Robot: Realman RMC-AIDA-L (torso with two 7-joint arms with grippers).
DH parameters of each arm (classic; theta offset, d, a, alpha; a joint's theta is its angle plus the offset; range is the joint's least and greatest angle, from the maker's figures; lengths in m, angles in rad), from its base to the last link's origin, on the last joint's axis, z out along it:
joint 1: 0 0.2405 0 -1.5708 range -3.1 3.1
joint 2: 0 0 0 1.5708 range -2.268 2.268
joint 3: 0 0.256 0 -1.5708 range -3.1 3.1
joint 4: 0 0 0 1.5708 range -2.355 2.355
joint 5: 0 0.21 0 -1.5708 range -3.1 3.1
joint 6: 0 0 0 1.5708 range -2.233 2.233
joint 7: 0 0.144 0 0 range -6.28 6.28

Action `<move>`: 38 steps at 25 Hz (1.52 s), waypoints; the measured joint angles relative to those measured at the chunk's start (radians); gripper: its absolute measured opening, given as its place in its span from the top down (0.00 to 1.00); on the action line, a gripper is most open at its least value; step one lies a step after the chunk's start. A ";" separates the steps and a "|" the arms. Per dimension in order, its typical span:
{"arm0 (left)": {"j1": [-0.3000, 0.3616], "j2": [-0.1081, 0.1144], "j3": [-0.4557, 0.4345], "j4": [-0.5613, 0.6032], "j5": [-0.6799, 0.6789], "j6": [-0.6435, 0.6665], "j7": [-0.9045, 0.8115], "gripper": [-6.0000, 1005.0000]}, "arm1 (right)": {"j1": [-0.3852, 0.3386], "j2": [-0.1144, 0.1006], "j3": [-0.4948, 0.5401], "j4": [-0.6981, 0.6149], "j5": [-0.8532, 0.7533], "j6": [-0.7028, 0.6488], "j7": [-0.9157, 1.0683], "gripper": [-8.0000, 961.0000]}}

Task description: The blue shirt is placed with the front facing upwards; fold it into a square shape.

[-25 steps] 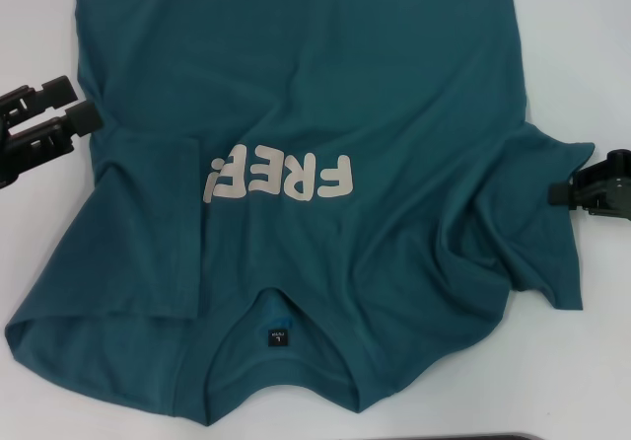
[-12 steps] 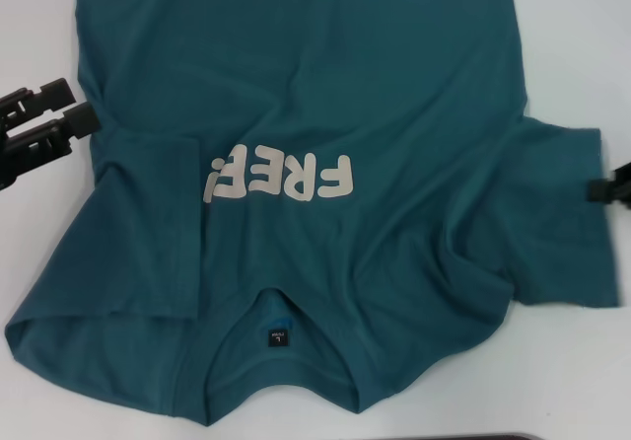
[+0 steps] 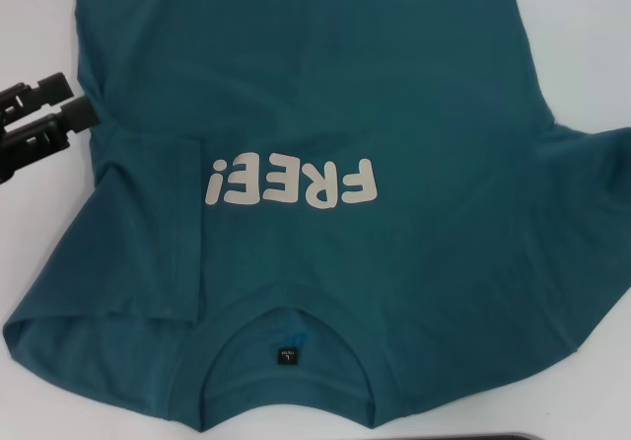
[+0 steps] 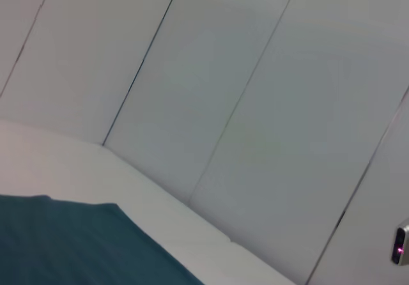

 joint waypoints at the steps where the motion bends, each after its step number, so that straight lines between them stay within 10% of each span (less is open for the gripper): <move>1: 0.000 0.000 0.000 0.000 0.000 0.000 0.000 0.27 | 0.008 0.006 -0.009 0.002 -0.002 -0.005 -0.002 0.96; 19: 0.007 0.000 0.000 -0.002 -0.049 -0.012 -0.010 0.27 | 0.206 0.129 -0.087 0.048 0.009 -0.051 -0.012 0.92; 38: 0.020 0.000 0.000 -0.002 -0.089 -0.037 -0.010 0.27 | 0.154 0.139 -0.102 0.177 0.237 0.038 -0.095 0.81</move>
